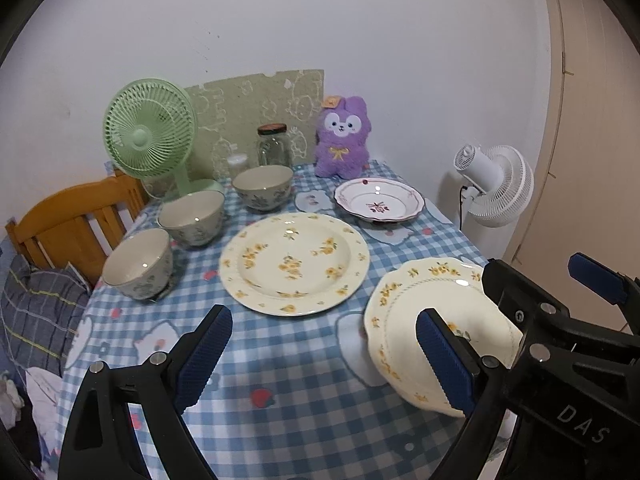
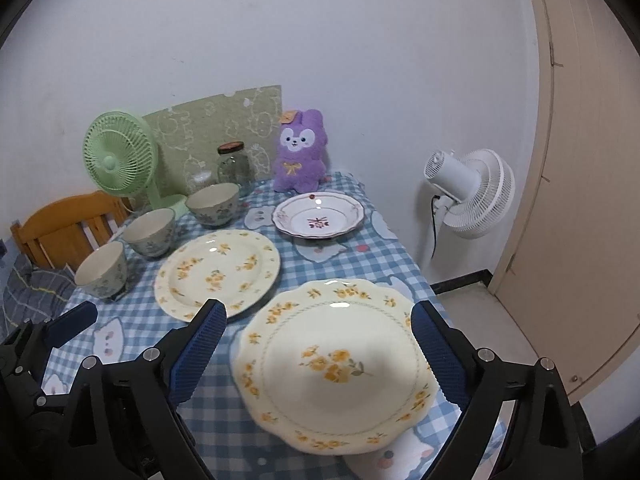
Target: Organize plates and bowls
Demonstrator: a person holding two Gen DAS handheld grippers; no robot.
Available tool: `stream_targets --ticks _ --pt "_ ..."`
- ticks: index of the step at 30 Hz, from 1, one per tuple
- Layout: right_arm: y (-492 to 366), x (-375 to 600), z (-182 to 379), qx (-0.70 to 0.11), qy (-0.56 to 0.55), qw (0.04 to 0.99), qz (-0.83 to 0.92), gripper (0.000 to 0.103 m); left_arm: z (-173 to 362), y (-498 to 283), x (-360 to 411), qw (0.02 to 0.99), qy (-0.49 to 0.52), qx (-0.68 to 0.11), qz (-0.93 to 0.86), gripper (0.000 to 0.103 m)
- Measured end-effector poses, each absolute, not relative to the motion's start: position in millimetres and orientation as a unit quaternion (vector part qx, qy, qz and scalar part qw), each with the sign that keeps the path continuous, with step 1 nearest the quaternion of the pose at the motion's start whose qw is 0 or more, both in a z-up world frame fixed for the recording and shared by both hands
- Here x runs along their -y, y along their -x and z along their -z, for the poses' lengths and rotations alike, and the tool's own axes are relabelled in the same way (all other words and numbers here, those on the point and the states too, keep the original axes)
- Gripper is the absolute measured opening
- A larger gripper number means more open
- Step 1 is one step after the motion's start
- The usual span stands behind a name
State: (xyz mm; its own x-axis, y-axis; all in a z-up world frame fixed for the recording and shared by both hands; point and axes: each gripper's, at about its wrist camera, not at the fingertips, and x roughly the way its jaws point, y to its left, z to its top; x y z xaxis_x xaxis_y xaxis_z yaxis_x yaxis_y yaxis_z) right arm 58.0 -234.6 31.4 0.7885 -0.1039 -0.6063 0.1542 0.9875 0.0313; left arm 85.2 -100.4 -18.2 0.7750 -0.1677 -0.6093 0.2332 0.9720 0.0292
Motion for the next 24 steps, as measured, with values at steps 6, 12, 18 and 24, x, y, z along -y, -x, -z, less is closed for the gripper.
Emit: stream_targets --ticks 6,12,18,24 --pt "-55.5 215.5 -41.2 -0.306 -0.037 0.949 0.059 0.096 8.0 -82.2 81.7 0.944 -0.051 -0.309 0.101 0.094" --pt "-60.1 199.0 -50.3 -0.3 -0.029 0.952 0.051 0.096 -1.3 -82.9 65.6 0.95 -0.053 -0.297 0.085 0.094" --pt "-70.2 187.9 -57.8 -0.287 -0.029 0.957 0.04 0.096 -8.9 -92.0 53.9 0.954 -0.049 -0.288 0.073 0.094" --pt "-93.1 182.0 -59.7 -0.287 -0.026 0.957 0.023 0.096 -12.8 -109.5 47.8 0.956 -0.055 -0.282 0.057 0.094"
